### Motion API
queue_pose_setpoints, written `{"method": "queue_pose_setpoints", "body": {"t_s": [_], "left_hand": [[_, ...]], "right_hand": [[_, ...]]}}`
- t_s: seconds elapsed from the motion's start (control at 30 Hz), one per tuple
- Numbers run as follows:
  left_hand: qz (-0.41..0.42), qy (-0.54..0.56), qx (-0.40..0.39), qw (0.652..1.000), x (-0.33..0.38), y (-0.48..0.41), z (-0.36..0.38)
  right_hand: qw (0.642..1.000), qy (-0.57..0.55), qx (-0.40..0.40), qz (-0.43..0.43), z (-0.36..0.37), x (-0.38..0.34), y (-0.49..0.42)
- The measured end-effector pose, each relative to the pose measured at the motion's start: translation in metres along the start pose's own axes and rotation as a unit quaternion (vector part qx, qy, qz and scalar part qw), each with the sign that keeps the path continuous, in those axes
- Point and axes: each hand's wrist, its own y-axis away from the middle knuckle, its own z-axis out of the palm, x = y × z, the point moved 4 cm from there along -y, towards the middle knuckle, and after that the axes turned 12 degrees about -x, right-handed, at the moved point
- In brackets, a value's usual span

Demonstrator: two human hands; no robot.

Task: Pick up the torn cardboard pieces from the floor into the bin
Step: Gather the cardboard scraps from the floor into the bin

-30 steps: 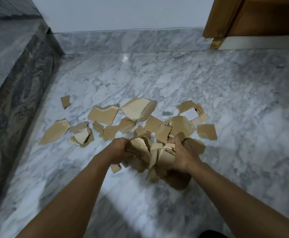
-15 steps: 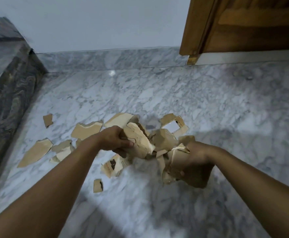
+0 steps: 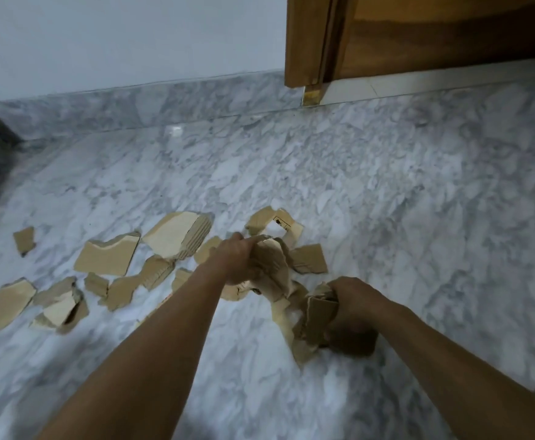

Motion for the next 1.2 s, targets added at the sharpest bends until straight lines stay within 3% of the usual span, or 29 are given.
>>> {"method": "queue_pose_setpoints", "body": {"t_s": [0.13, 0.23, 0.3, 0.5, 0.63, 0.93, 1.2], "left_hand": [[0.075, 0.141, 0.024, 0.987, -0.004, 0.015, -0.013], [0.081, 0.272, 0.061, 0.957, -0.016, 0.029, -0.029], [0.072, 0.303, 0.084, 0.947, -0.026, 0.038, -0.038], [0.072, 0.453, 0.079, 0.885, -0.056, 0.070, -0.051], [0.063, 0.476, 0.059, 0.875, -0.064, 0.088, -0.056], [0.052, 0.472, 0.036, 0.879, -0.084, 0.106, -0.048], [0.066, 0.490, 0.131, 0.859, -0.099, 0.127, -0.063]], "right_hand": [[0.999, -0.028, 0.010, -0.043, -0.013, -0.009, -0.003], [0.995, -0.052, 0.015, -0.082, -0.031, -0.022, -0.001], [0.994, -0.054, 0.009, -0.093, -0.043, -0.027, 0.001], [0.998, -0.041, 0.044, -0.027, -0.080, -0.031, -0.014], [0.998, 0.016, 0.052, -0.020, -0.064, -0.053, -0.022], [0.997, -0.006, 0.076, -0.021, -0.046, -0.062, -0.046], [0.992, -0.086, 0.092, -0.016, -0.052, -0.058, -0.037]]}}
